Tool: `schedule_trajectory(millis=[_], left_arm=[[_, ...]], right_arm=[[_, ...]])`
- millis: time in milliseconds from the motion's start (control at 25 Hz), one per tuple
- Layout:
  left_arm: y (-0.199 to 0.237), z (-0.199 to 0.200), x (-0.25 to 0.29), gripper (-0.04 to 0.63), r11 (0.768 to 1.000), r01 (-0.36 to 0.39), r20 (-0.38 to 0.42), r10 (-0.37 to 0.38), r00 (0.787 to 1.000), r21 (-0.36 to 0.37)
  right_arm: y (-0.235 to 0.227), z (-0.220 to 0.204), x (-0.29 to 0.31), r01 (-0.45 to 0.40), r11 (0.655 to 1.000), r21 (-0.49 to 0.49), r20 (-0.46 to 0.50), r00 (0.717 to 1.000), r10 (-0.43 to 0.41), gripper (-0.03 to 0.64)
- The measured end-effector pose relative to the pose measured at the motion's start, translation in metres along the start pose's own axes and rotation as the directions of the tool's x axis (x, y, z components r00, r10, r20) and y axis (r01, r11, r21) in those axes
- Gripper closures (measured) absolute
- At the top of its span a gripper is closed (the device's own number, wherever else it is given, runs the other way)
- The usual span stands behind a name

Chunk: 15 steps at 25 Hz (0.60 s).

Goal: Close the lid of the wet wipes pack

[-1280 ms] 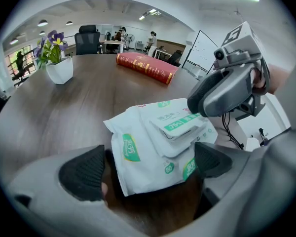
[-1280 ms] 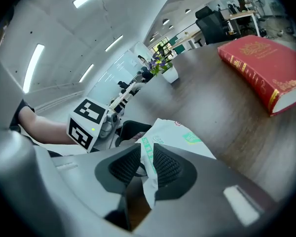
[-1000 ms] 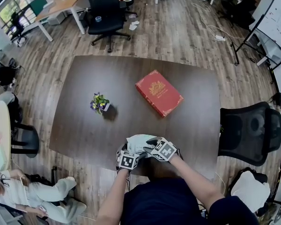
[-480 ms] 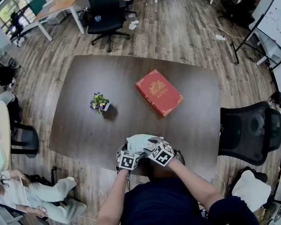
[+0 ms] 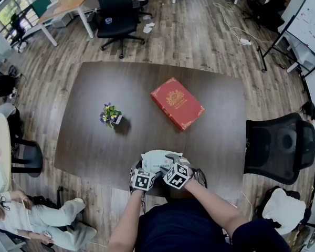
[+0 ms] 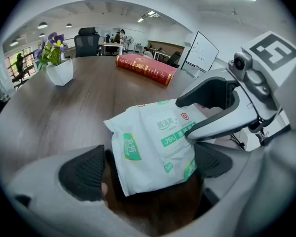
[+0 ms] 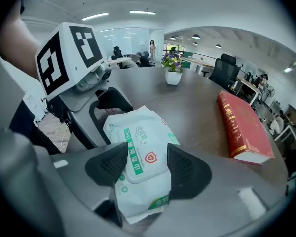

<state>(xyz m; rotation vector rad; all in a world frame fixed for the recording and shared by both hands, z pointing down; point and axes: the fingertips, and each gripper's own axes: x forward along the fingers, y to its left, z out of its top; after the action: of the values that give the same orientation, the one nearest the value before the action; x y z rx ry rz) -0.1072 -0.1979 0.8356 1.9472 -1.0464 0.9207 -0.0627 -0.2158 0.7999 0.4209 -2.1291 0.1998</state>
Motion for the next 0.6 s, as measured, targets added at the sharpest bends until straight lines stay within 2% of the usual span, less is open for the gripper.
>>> schedule_trajectory(millis=[360, 480, 600], left_arm=[[0.001, 0.001, -0.001, 0.027, 1.000, -0.008, 0.017, 0.007, 1.000, 0.003], [0.000, 0.001, -0.004, 0.028, 1.000, -0.015, 0.043, 0.014, 0.999, 0.006], [-0.005, 0.004, -0.011, 0.028, 0.999, -0.018, 0.082, 0.014, 0.997, 0.044]], right_arm=[[-0.001, 0.000, 0.001, -0.011, 1.000, 0.021, 0.015, 1.000, 0.010, 0.348], [-0.001, -0.001, 0.001, -0.017, 0.999, 0.040, 0.013, 1.000, 0.016, 0.348], [-0.004, -0.004, 0.001, -0.022, 0.998, 0.063, 0.011, 1.000, 0.021, 0.344]])
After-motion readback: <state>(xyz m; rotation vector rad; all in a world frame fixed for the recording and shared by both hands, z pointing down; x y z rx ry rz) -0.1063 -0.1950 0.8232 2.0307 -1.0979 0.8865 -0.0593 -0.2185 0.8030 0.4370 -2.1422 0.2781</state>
